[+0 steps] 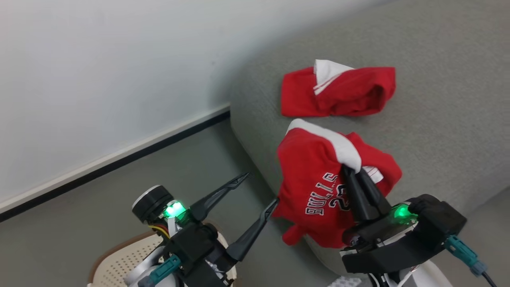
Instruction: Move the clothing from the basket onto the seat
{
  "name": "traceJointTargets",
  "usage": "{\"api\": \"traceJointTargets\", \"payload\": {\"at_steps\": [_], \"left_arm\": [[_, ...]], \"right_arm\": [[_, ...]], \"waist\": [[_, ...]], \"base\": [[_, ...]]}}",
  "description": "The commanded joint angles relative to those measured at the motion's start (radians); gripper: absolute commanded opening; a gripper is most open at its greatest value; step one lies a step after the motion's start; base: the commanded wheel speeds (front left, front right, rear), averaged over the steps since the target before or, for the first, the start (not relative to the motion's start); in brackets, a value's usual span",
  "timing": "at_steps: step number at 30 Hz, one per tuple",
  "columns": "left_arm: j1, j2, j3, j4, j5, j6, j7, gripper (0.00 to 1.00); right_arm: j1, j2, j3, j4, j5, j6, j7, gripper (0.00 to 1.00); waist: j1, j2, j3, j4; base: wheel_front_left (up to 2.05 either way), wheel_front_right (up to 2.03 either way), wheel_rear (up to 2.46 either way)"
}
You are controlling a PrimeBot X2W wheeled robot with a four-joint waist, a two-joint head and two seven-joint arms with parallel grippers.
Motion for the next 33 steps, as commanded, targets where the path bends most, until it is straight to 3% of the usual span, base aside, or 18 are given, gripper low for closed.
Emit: {"api": "traceJointTargets", "payload": {"at_steps": [1,18,33], "left_arm": [[-0.022,0.003,-0.01,-0.003,0.003,-0.008,0.001,1.0],[-0.15,-0.015,-0.124,0.082,-0.042,-0.049,-0.026,1.0],[-0.17,0.031,-0.122,0.068,-0.049,-0.04,0.001,1.0]], "right_arm": [[0.012,0.011,-0.017,-0.014,-0.012,0.0,-0.001,0.0],[0.114,0.095,-0.167,-0.13,-0.101,0.0,-0.001,0.0],[0.027,0.131,-0.23,-0.079,-0.094,0.0,-0.001,0.0]], "waist": [[0.0,-0.0001,0.068,-0.069],[0.0,-0.0001,0.153,-0.096],[0.0,-0.0001,0.236,-0.09]], "base": [[0.0,0.0,0.0],[0.0,0.0,0.0],[0.0,0.0,0.0]]}}
